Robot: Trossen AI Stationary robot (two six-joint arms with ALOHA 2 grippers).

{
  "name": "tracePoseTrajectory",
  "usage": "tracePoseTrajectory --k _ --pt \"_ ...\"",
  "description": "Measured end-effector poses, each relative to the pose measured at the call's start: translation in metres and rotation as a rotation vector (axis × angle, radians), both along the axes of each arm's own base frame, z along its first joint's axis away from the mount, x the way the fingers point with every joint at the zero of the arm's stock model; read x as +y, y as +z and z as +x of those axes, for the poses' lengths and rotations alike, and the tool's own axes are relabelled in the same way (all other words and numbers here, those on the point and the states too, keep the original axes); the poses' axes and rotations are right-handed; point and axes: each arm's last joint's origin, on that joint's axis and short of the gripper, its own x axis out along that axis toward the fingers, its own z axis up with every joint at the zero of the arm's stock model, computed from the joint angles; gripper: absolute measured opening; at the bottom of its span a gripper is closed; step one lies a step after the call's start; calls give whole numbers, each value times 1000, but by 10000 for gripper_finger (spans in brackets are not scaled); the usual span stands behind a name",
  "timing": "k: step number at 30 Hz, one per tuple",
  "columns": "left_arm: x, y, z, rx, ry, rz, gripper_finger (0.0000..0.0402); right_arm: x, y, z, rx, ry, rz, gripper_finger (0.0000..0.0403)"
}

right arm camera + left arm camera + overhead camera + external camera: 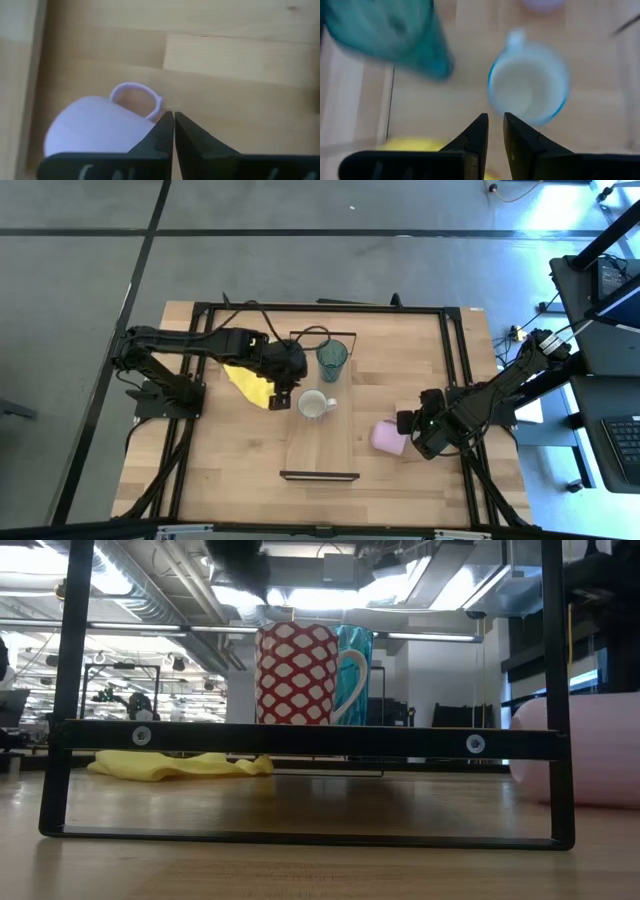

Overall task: Stack small to large cups/mugs on shelf
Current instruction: Put the pink mug on the shelf

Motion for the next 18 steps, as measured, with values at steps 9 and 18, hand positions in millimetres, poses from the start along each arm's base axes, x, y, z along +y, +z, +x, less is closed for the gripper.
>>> tracePoseTrajectory --k 9,18 --pt "-6 41 32 -197 -71 -6 55 -1 0 -1 9 -6 -5 16" --pt "-13 32 104 -166 -269 -21 55 3 25 13 -210 -21 -112 34"
